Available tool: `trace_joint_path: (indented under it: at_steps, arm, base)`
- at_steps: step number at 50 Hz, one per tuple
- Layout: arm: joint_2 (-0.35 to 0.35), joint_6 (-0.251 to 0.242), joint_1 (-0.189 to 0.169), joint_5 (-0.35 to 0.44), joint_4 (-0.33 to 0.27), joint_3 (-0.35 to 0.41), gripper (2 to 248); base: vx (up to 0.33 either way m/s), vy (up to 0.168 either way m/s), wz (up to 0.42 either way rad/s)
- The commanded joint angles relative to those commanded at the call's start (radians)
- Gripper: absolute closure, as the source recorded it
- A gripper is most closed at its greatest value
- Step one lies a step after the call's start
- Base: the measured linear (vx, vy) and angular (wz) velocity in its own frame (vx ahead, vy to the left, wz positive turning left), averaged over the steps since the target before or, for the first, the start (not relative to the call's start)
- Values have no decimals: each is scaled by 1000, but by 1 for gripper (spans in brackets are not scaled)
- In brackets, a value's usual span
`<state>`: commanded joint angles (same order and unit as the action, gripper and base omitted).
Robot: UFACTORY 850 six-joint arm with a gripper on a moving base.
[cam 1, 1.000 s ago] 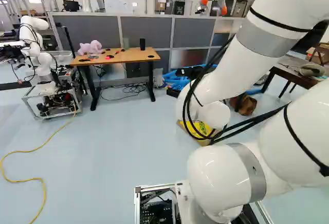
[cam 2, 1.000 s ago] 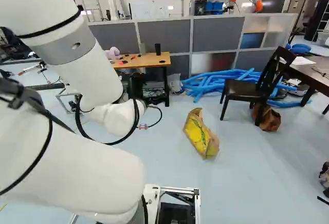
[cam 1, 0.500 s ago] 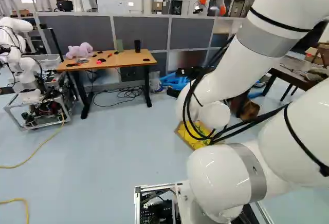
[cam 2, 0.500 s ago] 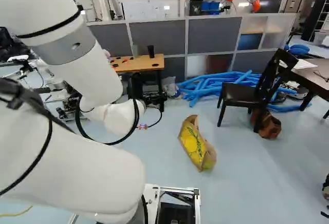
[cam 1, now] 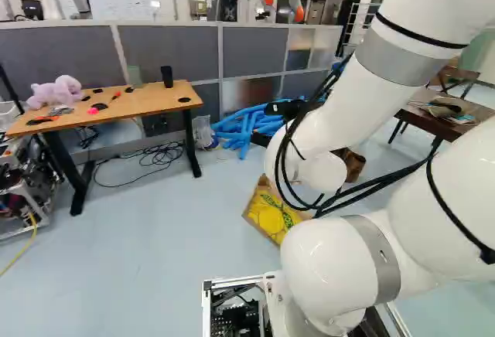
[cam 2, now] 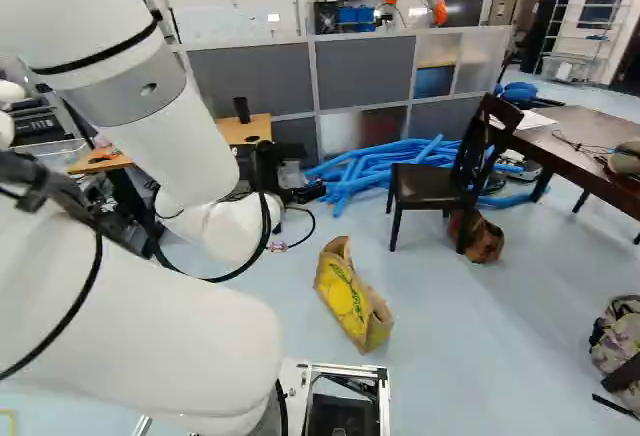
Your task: Pick up the bag on the ground and place it on the table
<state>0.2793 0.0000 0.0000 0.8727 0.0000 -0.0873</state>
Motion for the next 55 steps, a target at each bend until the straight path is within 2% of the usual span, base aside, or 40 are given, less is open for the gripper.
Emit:
trace_joint_path:
  at_steps: [15,28,55]
  arm:
    - [0,0,0,0,0,0,3]
    - [0,0,0,0,0,0,3]
    - [-21,0,0,0,0,-18,3]
  base:
    - [265,-116,-298]
    - [224,-29,-56]
    - [15,0,-5]
